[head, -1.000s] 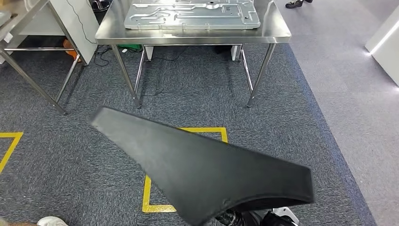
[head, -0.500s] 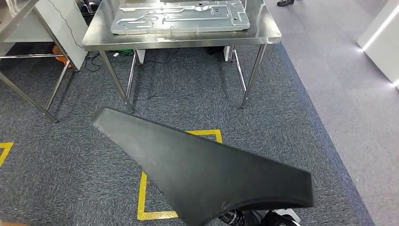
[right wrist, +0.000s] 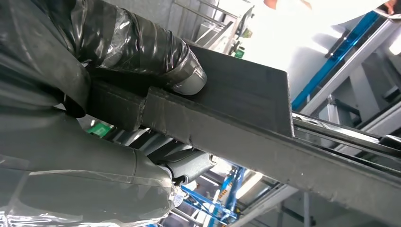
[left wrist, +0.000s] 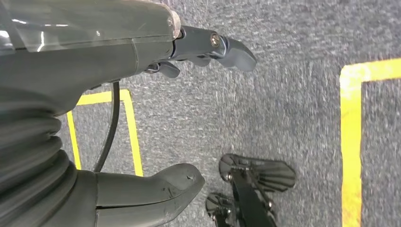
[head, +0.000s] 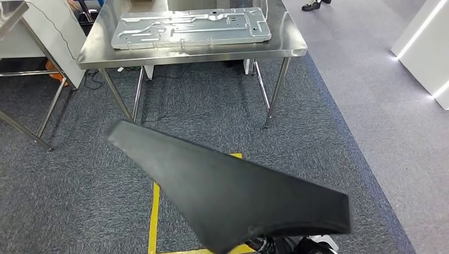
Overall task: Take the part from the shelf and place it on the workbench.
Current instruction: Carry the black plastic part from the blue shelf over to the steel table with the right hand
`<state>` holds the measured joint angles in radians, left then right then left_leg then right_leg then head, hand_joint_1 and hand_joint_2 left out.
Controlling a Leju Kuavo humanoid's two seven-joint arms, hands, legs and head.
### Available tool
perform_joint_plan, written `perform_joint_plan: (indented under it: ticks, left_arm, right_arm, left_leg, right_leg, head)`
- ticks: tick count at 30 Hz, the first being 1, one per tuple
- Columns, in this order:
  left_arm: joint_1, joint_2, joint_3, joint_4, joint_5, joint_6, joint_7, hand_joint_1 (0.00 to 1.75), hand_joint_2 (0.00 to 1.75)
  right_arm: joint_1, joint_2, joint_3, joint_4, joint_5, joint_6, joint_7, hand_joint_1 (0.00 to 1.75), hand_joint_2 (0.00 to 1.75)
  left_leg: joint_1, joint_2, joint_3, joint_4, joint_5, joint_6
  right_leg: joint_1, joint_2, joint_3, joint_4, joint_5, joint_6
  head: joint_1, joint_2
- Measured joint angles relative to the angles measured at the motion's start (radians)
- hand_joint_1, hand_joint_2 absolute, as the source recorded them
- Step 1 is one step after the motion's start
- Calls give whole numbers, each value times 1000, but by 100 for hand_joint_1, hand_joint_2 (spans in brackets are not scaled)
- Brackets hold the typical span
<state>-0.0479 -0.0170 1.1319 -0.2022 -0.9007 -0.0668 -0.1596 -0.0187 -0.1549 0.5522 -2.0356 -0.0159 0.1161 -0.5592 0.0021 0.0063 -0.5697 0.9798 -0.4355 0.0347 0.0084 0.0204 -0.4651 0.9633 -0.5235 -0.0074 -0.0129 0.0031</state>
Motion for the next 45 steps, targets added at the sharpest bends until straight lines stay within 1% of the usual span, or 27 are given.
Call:
perform_joint_plan:
  ticks: [2, 3, 5, 6, 7, 8, 10, 12, 15, 17, 18, 21, 22, 23, 25, 26, 28, 32, 33, 35, 36, 37, 38, 39, 41, 43, 45]
  left_arm:
    - [-1, -1, 2, 0, 0, 0, -1, 0, 175]
    - [-1, -2, 4, 0, 0, 0, -1, 0, 175]
    - [-1, -2, 7, 0, 0, 0, -2, 0, 175]
    - [-1, -3, 9, 0, 0, 0, -2, 0, 175]
    - [0, -3, 11, 0, 0, 0, -2, 0, 175]
    - [0, -4, 12, 0, 0, 0, -2, 0, 175]
    - [0, -6, 14, 0, 0, 0, -4, 0, 175]
    - [-1, -7, 15, 0, 0, 0, -6, 0, 175]
    - [-3, -7, 15, 0, 0, 0, -11, 0, 175]
    - [-5, -8, 16, 0, 0, 0, -12, 0, 175]
    - [-6, -8, 16, 0, 0, 0, -13, 0, 175]
    - [-4, -7, 17, 0, 0, 0, -13, 0, 175]
    - [-2, -7, 18, 0, 0, 0, -13, 0, 175]
    - [0, -7, 18, 0, 0, -1, -13, 0, 175]
    - [2, -7, 19, 0, -1, -1, -13, 0, 175]
    - [1, -7, 19, 0, -2, -1, -14, 0, 175]
    - [-1, -7, 20, 0, -3, -2, -16, 0, 175]
    - [4, -6, 22, 0, -4, -4, -21, 0, 175]
    - [3, -7, 22, 0, -4, -5, -22, 0, 175]
    - [-1, -7, 22, 0, -5, -8, -24, 0, 175]
    - [-2, -7, 22, 0, -5, -8, -25, 0, 175]
    - [-2, -7, 22, 0, -5, -9, -26, 0, 175]
    - [-2, -7, 22, 0, -5, -9, -27, 0, 175]
    - [-2, -7, 22, 0, -5, -10, -27, 0, 175]
    - [-3, -7, 22, 0, -5, -10, -27, 0, 175]
    - [-5, -7, 22, 0, -6, -10, -28, 0, 175]
    - [-6, -7, 22, 0, -9, -10, -30, 0, 175]
  right_arm:
    - [-1, 0, -1, -2, 0, -1, 0, 175, 175]
    - [-1, 0, -2, -2, 0, -2, -1, 175, 175]
    - [0, 0, -3, -2, 0, -4, -1, 175, 175]
    - [2, -1, -4, -1, 1, -4, 0, 175, 175]
    - [3, -1, -4, -1, 2, -6, 0, 175, 175]
    - [3, -2, -4, 0, 3, -7, 0, 175, 175]
    - [3, -4, -5, 0, 7, -9, 1, 175, 175]
    - [3, -5, -6, 2, 11, -11, 3, 175, 175]
    - [4, -8, -7, 4, 40, -23, 14, 175, 175]
    - [3, -11, -7, 4, 64, -31, 19, 175, 175]
    - [2, -12, -7, 4, 70, -34, 20, 175, 175]
    - [3, -16, -7, 7, 72, -39, 19, 175, 175]
    - [3, -18, -7, 8, 73, -41, 19, 175, 175]
    - [3, -22, -7, 8, 74, -43, 19, 175, 175]
    - [4, -29, -8, 8, 78, -46, 19, 175, 175]
    - [4, -33, -8, 8, 80, -49, 18, 175, 175]
    - [6, -37, -11, 8, 77, -56, 14, 175, 175]
    - [8, -38, -15, 4, 69, -65, 10, 175, 175]
    - [8, -39, -15, 2, 69, -65, 9, 175, 175]
    - [11, -40, -15, 0, 69, -65, 8, 175, 175]
    - [13, -40, -15, 0, 69, -65, 8, 175, 175]
    - [15, -41, -15, 0, 69, -65, 8, 175, 175]
    - [17, -42, -15, 0, 69, -65, 8, 175, 175]
    - [18, -43, -15, 0, 69, -65, 8, 175, 175]
    - [18, -45, -16, -1, 69, -65, 8, 175, 175]
    - [18, -46, -16, -2, 69, -65, 7, 175, 175]
    - [18, -47, -16, -3, 69, -65, 6, 175, 175]
  left_leg:
    - [8, 1, 9, -11, 0, 8]
    - [10, 1, 13, -13, -2, 12]
    - [11, 2, 17, -12, -10, 14]
    - [11, 2, 20, -11, -15, 13]
    - [11, 2, 25, -10, -20, 12]
    - [12, 2, 33, -9, -26, 9]
    - [13, 1, 53, -9, -41, 3]
    - [11, 0, 65, -7, -53, -10]
    - [10, 2, 67, -10, -62, -28]
    - [13, 2, 56, 22, -84, -37]
    - [15, 2, 32, 71, -110, -40]
    - [16, 0, -86, 281, -183, -46]
    - [16, 0, -109, 307, -176, -45]
    - [16, 1, -111, 292, -148, -43]
    - [14, 10, -65, 165, -61, -35]
    - [11, 15, -35, 98, -33, -30]
    - [5, 21, -6, 31, -19, -20]
    - [9, 13, 0, 18, -26, 0]
    - [12, 12, 4, 15, -27, 5]
    - [11, 10, 8, 15, -32, 14]
    - [11, 8, 11, 15, -35, 15]
    - [10, 6, 14, 15, -39, 15]
    - [10, 4, 20, 15, -44, 14]
    - [10, 1, 29, 15, -49, 13]
    - [9, -4, 46, 15, -61, 6]
    - [7, -6, 55, 14, -71, -5]
    - [6, -7, 59, 9, -76, -16]
  right_leg:
    - [0, -5, -13, 40, -27, 11]
    - [-3, -7, -40, 94, -54, 16]
    - [-12, -9, -126, 238, -111, 26]
    - [-16, -10, -164, 290, -118, 31]
    - [-20, -11, -185, 306, -104, 35]
    - [-24, -13, -184, 279, -67, 37]
    - [-29, -19, -138, 146, 28, 39]
    - [-25, -22, -101, 48, 70, 32]
    - [-20, -18, -96, 31, 63, 13]
    - [-23, -17, -89, 23, 62, -1]
    - [-24, -20, -85, 19, 60, -9]
    - [-18, -29, -80, 21, 51, -22]
    - [-16, -32, -76, 23, 46, -22]
    - [-15, -36, -70, 24, 40, -22]
    - [-13, -44, -52, 25, 27, -17]
    - [-12, -47, -45, 26, 20, -12]
    - [-9, -52, -41, 26, 12, -1]
    - [-9, -48, -47, 49, -9, 20]
    - [-11, -41, -66, 90, -32, 24]
    - [-15, -29, -141, 228, -92, 30]
    - [-16, -28, -182, 293, -111, 32]
    - [-16, -28, -210, 331, -110, 33]
    - [-16, -28, -219, 327, -87, 32]
    - [-16, -27, -206, 281, -45, 30]
    - [-13, -27, -151, 139, 41, 21]
    - [-8, -26, -116, 57, 67, 12]
    - [-6, -24, -111, 45, 59, 3]
  head:
    - [0, 0]
    - [1, 0]
    - [1, 0]
    - [1, 0]
    - [1, 0]
    - [1, 0]
    - [1, 0]
    - [1, 0]
    - [1, 0]
    - [1, 0]
    - [1, 0]
    - [1, 0]
    - [1, 0]
    - [1, 0]
    - [1, 0]
    - [1, 0]
    - [1, 0]
    - [1, 0]
    - [1, 0]
    - [1, 0]
    - [1, 0]
    - [1, 0]
    - [1, 0]
    - [1, 0]
    - [1, 0]
    - [1, 0]
    - [1, 0]
